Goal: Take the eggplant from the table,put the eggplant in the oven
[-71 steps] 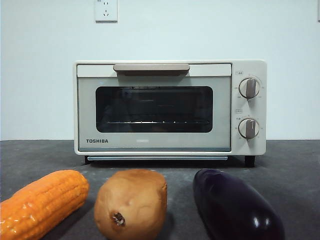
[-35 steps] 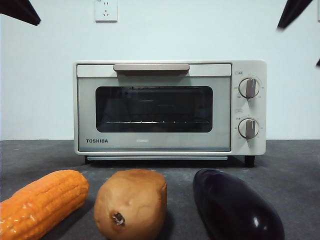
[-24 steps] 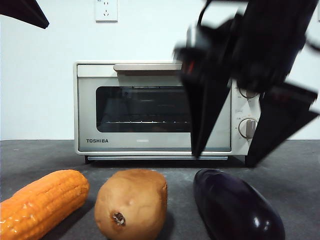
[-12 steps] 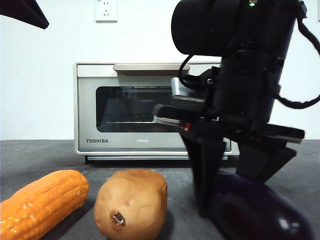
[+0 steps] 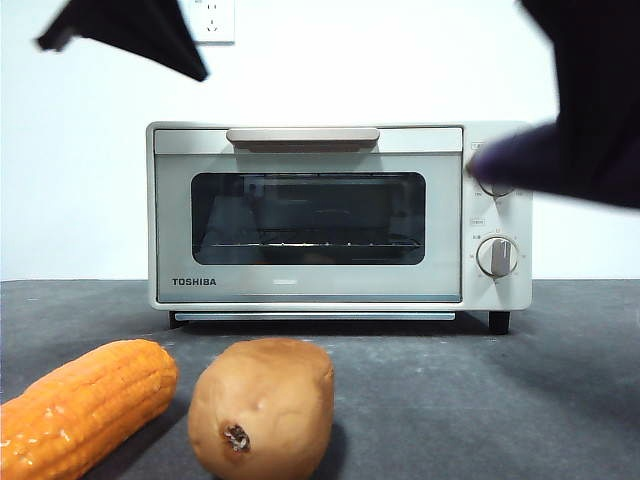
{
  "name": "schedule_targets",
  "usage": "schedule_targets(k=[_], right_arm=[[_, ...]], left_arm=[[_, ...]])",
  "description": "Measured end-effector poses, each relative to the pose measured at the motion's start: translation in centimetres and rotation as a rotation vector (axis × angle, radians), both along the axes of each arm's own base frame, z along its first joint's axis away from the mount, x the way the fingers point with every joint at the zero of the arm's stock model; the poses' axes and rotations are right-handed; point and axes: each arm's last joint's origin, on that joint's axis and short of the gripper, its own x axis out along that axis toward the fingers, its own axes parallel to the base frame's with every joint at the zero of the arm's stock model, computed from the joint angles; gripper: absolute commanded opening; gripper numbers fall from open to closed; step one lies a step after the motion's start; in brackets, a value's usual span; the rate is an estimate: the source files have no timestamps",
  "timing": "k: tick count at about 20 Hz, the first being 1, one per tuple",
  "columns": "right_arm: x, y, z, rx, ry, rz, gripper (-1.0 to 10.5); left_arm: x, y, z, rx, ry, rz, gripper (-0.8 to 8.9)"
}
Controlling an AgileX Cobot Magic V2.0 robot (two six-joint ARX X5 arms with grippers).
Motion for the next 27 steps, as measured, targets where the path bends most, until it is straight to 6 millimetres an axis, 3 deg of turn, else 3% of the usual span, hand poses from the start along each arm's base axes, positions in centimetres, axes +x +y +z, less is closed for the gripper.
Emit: schedule_targets(k=[5,10,16,27], right_arm=[[-2.0,-2.7,2.6,0.053,-0.186,-0.032,1.3],[-3.5,-4.5,3.9,0.118,-0.271,-0.048,1.3],[-4.2,-5.5,4.5,0.129,-0.34,-0.08,1.3],[-3.8,-5.0,5.0,0.181,-0.387,-0.076,1.3]], left_arm=[[4.9,-3.2,0.4,0.065,-0.033,-0.03,0.04],[7.3,-5.0,-1.3,0.103,-0.006,-0.057,0.04],[6.4,-5.8,-1.3,0.15,0.037,-0.09,0.04],[1.1,-8.6,-3.8,0.362,0.333,-0.276,0.04]])
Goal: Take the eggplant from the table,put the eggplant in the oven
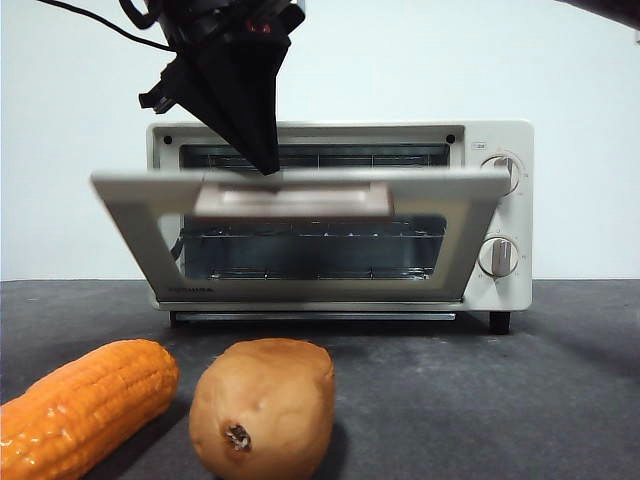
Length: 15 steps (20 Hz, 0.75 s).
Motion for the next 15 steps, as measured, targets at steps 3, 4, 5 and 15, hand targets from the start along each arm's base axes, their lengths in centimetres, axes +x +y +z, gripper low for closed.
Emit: schedule_targets(k=[3,4,5,15], right_arm=[[0.0,0.1,0.1,-0.006,-0.013,0.02,1.3],[0.0,0.1,0.1,-0.003,-0.013,0.037,1.3],[0.1,0.2,0.2,0.005,-0.016,0.054,1.3],[2.4,3.7,0.1,0.048,-0.068,0.311,1.3]], left_arm=[[-0.8,-0.6,0.2,0.002,-0.002,-0.035,0.04],[-1.0,-0.4,0.6,-0.011,-0.018,-0.035,0.04],[-1.2,-0.1,1.1,-0.031,-0.042,-0.034,0.04],[-5.3,7.2,0.0,-0.154,-0.329,0.273,0.04]])
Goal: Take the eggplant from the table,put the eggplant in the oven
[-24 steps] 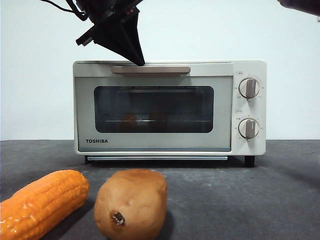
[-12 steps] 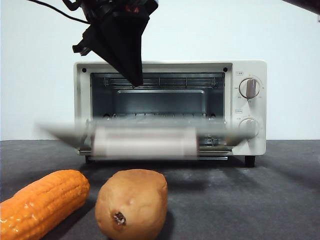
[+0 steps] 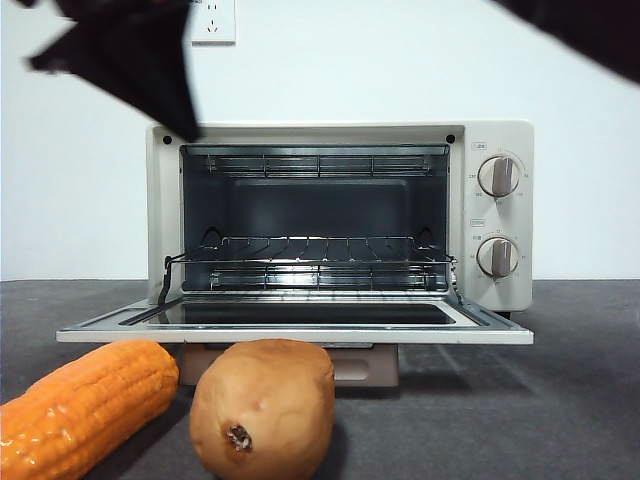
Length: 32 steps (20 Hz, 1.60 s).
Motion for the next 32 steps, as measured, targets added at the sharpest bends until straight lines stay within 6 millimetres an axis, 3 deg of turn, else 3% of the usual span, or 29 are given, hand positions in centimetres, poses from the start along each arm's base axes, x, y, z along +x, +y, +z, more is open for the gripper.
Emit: schedule_targets(k=[4,8,12,15,19,25,28,32], right_arm=[[2.7,3.3,-2.0,-0.144,0.027,0.088,1.3],[6.2,7.3,-2.1,-0.28,-0.004,0.141,1.3],[9.7,11.7,-3.0,-0.497,-0.116,0.131,1.3],[11.9,14.6,-5.4,-0.699,-0.224,0.117,1.3],[13.9,16.8,-8.6,-0.839,-0.331,0.123,1.3],[16.0,18.8,-10.6,-0.874,-0.493,0.102,1.4],[16.6,19.1,-12.4,-0.939,-0.48,0.12,2.4],[16.9,19.0,-12.4,-0.946,-0.49,0.083,3.2]], left_arm=[[-2.7,4.3,-1.2,-0.06,-0.101,0.192,0.04],[-5.4,7.4,-1.0,-0.118,-0.177,0.301,0.04],[-7.0,8.9,-0.2,-0.137,-0.219,0.351,0.04],[-7.9,9.6,0.2,-0.152,-0.25,0.369,0.04],[-8.5,10.0,0.5,-0.16,-0.269,0.383,0.04],[-8.6,10.0,0.5,-0.163,-0.274,0.384,0.04],[-8.6,10.0,0.5,-0.163,-0.273,0.384,0.04],[-8.6,10.0,0.5,-0.163,-0.274,0.384,0.04]])
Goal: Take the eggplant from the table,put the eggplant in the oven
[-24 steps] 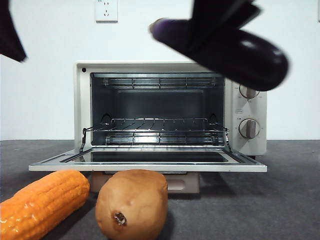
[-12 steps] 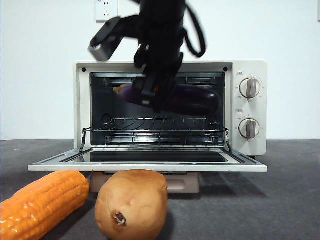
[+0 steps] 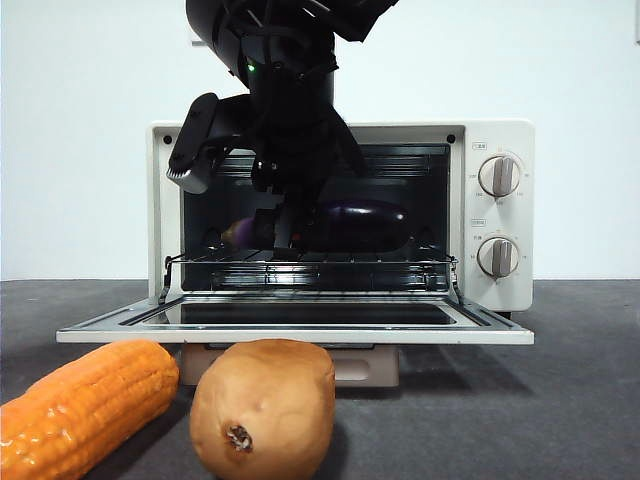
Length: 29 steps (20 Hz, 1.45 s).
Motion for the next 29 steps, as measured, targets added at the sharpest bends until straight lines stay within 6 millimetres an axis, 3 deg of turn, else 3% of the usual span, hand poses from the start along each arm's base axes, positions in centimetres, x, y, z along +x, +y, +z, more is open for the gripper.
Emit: schedule_targets(k=[6,13,15,17,23,29], right_arm=[[-0.4,0.4,0.1,0.023,-0.012,-0.027,3.2],[-2.4,1.8,0.1,0.04,-0.019,-0.001,3.2],[-3.3,2.1,0.8,0.055,-0.021,0.011,3.1],[-4.5,1.7,2.7,0.08,-0.034,-0.001,2.8],[-9.0,-3.9,9.5,0.241,0.135,-0.095,0.3],[-13.0,-9.9,15.3,0.409,0.171,-0.145,0.0]], left_arm=[[0.2,-0.1,-0.1,0.004,0.011,0.0,0.04],[2.6,-0.9,-1.1,0.037,0.078,-0.005,0.04],[3.5,-1.2,-1.7,0.059,0.108,-0.012,0.04],[4.7,-1.5,-2.3,0.082,0.13,-0.015,0.04],[9.0,-1.1,-5.5,0.082,0.286,-0.02,0.04],[12.3,-1.3,-10.6,0.03,0.518,-0.137,0.04]])
